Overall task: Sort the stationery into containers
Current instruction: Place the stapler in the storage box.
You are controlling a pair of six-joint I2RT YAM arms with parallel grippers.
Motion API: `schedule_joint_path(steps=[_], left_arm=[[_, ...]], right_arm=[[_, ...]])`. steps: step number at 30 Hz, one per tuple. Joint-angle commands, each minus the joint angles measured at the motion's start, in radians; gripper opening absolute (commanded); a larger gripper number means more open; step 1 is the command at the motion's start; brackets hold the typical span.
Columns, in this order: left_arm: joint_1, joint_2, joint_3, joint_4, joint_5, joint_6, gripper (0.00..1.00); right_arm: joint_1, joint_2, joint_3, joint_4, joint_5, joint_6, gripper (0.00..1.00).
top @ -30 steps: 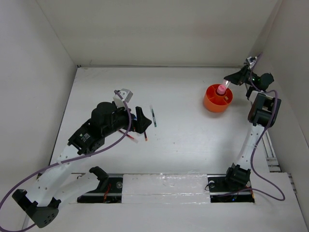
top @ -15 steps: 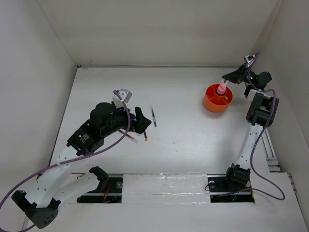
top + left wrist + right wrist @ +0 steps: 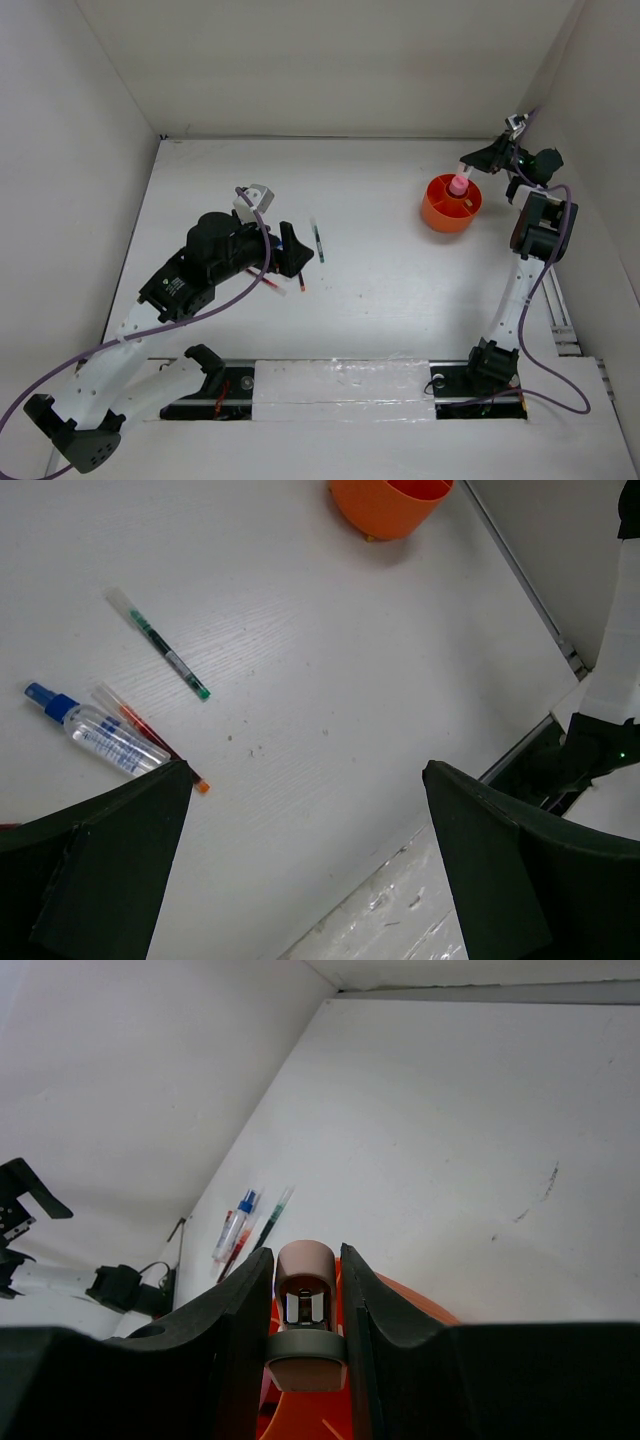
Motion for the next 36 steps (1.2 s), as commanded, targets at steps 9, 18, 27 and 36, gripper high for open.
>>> schedule_joint_path(steps=[9,18,27,36], left_arm=[[0.004,-0.015,-0.004,0.044,0.033,0.011,1.00],[0.004,-0.015,-0.004,0.044,0.042,0.011,1.00],[0.004,-0.015,-0.004,0.044,0.042,0.021,1.00],[0.004,-0.015,-0.004,0.044,0.052,0.021,1.00]], right_arm=[[-0.001,-0.025,0.023,0.450,0.050,-0.065,0.00],[-0.020,-0.043,-0.018,0.429,0.060,-0.096,0.00],[-0.020,-0.063,-0.077,0.459,0.060,-0.128,0.00],[-0.020,-0.072,-0.097,0.484,0.041,-0.137,0.10]])
